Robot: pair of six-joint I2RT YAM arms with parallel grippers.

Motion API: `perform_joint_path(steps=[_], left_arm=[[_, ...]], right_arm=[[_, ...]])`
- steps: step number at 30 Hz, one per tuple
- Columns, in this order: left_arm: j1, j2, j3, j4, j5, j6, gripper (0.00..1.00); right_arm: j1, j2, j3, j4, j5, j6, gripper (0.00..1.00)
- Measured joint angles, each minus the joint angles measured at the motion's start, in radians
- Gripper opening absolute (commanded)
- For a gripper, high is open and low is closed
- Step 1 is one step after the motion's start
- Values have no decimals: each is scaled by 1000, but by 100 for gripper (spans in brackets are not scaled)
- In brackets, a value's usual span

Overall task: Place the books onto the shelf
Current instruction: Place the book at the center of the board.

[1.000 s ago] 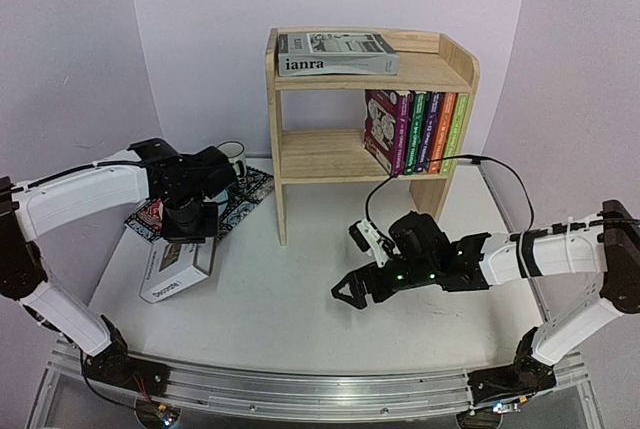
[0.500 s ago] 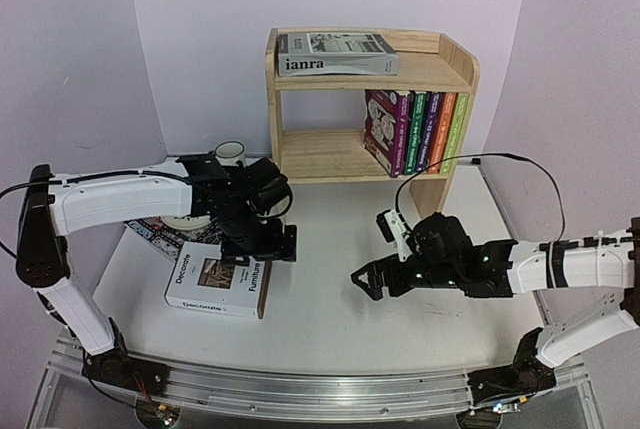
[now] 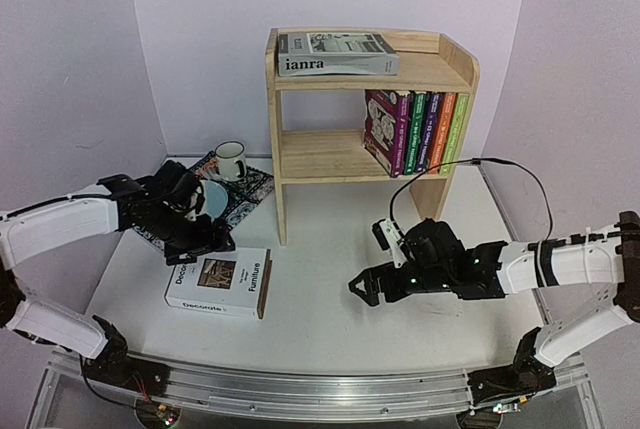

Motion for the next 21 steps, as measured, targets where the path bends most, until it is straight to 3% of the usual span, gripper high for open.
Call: perform_joint_path(steps=[7, 13, 21], left_arm=[[278, -140, -150, 52, 41, 23, 98], [495, -209, -238, 67, 38, 5, 85], [644, -237, -326, 76, -35, -93, 70]], right_arm=[[0, 20, 19, 1, -21, 1, 98], [0, 31, 27, 1, -32, 1, 98], [0, 31, 27, 1, -36, 2, 98]])
